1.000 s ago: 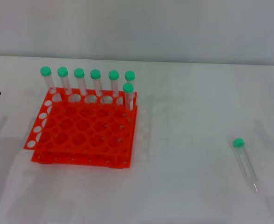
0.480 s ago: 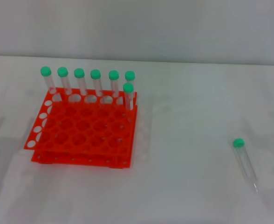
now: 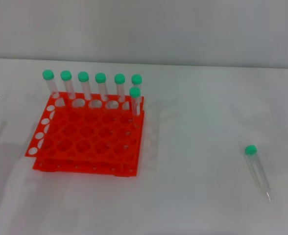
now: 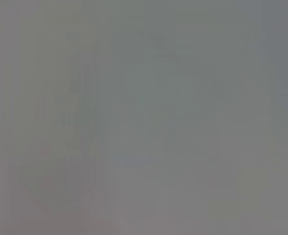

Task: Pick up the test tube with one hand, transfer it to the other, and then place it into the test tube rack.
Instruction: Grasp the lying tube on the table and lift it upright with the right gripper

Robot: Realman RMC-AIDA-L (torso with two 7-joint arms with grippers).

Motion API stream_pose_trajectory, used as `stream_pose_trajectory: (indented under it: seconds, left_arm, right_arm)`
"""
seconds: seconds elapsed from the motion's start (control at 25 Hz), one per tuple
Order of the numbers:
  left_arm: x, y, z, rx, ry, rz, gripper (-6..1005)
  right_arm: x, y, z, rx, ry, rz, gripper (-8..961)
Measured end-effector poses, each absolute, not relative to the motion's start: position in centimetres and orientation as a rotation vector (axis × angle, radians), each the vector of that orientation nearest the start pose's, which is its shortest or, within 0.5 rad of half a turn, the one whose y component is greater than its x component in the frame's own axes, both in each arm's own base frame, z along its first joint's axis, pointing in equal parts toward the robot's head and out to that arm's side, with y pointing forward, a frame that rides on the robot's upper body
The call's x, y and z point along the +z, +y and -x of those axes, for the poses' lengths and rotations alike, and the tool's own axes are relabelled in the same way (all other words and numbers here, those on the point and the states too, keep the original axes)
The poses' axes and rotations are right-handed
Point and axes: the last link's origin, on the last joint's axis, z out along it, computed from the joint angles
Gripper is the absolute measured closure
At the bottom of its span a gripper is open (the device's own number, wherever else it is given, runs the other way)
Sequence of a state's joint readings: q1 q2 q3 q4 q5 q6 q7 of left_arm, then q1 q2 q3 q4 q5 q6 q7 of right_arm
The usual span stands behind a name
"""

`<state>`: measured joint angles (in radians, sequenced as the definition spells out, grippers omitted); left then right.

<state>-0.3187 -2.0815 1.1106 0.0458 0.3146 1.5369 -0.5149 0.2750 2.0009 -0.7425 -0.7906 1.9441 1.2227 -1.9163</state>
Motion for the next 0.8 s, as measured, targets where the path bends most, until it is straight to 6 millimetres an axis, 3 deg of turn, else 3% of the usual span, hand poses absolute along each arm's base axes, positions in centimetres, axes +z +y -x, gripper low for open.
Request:
stream_pose_trajectory:
  seconds: [0.2,0.36,0.52,0.8]
  left_arm:
    - [3.0,27.5,34.5,-1.033,-0.557,1.461,106]
    - [2.9,27.4,34.5,-1.029,-0.552,1.476,106]
    - [2.8,27.3,34.5,-1.027,-0.550,1.488,107]
    - [2.7,27.8,34.0,-1.032,-0.529,1.525,107]
  right_arm:
    - [17.3,35.6,-27.1,0.795,0.568,1.969,97]
    - [18.5,36.0,-23.8,0.659,0.605,2.034,98]
    - [18.7,36.1,-20.3,0.466,0.648,2.084,98]
    - [17.3,36.8,-16.8,0.152,0.784,2.143,98]
